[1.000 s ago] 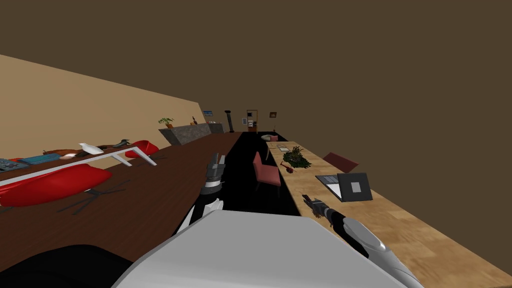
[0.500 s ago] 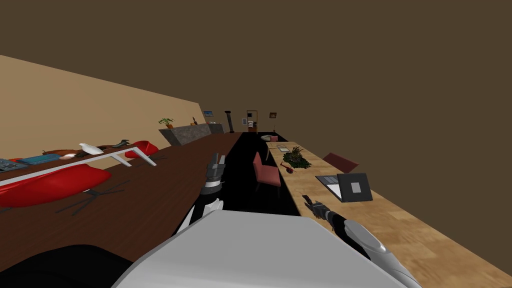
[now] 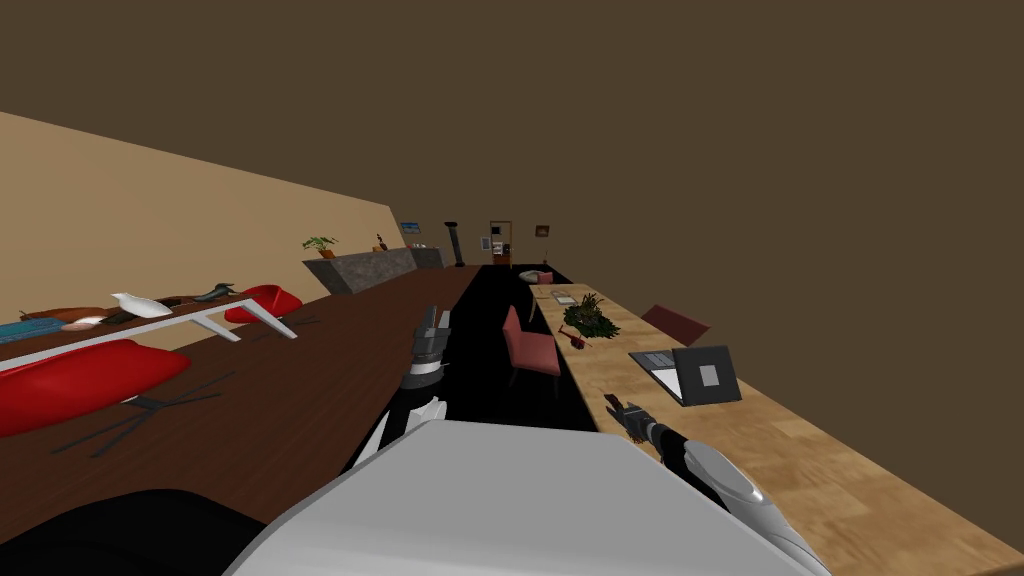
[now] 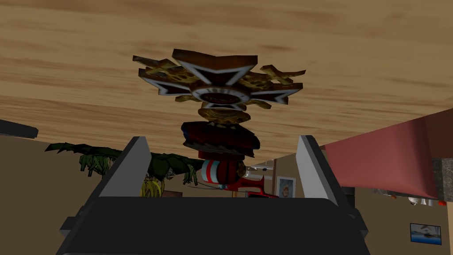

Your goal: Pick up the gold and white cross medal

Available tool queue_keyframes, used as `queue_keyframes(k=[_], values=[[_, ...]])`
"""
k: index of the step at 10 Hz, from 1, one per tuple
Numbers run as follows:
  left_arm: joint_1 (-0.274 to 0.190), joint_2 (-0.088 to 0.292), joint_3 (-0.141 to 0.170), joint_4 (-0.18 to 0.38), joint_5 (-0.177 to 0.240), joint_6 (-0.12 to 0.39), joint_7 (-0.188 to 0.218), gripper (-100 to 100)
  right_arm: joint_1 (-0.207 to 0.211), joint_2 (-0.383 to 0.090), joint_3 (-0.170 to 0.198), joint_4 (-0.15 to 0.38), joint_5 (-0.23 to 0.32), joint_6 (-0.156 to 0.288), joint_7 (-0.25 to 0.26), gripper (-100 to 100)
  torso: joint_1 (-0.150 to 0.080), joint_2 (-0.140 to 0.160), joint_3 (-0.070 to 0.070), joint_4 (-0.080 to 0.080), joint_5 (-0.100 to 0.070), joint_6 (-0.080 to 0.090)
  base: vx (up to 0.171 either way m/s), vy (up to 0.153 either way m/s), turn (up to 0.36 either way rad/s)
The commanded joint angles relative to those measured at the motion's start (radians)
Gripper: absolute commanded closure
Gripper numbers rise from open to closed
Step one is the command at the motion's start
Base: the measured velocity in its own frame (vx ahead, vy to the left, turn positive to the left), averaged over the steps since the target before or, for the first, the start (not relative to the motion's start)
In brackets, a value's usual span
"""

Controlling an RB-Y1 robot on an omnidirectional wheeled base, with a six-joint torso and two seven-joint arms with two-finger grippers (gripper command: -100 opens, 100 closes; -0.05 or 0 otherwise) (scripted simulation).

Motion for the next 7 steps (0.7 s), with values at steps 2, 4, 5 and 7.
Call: queue_keyframes(k=[2,4,5,7], values=[[0.0,0.0,0.0,0.0,0.0,0.0,0.0,0,0.0,0.001,-0.001,0.001,0.0,-0.002,0.004,100,0.0,0.002,0.001,0.0,0.0,0.0,0.016,-0.002,-0.003],[0.0,0.0,0.0,0.0,0.0,0.0,0.0,0,0.0,0.001,-0.001,0.001,-0.001,-0.003,0.004,100,-0.001,0.003,0.001,0.0,-0.001,-0.001,0.0,0.0,0.0],[0.0,0.0,0.0,0.0,0.0,0.0,0.0,0,0.0,0.001,-0.001,0.001,0.0,-0.002,0.004,100,-0.001,0.002,0.001,0.0,-0.001,-0.001,0.0,0.0,0.0],[0.0,0.0,0.0,0.0,0.0,0.0,0.0,0,0.0,0.001,-0.001,0.001,0.0,-0.002,0.004,0,-0.001,0.002,0.001,0.0,-0.001,-0.001,0.0,0.0,0.0]])
